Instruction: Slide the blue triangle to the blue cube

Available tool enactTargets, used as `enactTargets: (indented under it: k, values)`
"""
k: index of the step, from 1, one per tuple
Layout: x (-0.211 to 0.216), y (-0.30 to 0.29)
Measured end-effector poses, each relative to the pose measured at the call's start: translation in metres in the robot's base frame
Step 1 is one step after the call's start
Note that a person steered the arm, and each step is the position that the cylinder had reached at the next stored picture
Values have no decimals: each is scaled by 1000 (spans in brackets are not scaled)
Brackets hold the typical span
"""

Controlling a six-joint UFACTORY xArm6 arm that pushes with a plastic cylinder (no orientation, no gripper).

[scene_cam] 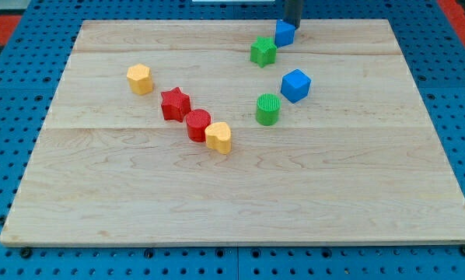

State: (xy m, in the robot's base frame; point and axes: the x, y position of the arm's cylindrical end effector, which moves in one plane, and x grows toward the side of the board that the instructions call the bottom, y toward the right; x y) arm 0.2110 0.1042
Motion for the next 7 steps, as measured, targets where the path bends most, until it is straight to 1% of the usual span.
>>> enactTargets:
  k: [2, 3, 4, 5, 6, 7]
  values:
    - [5, -1]
    - [-17, -3]
    - [-17, -25]
    - [-5, -39]
    - [27, -23]
    - [49, 5]
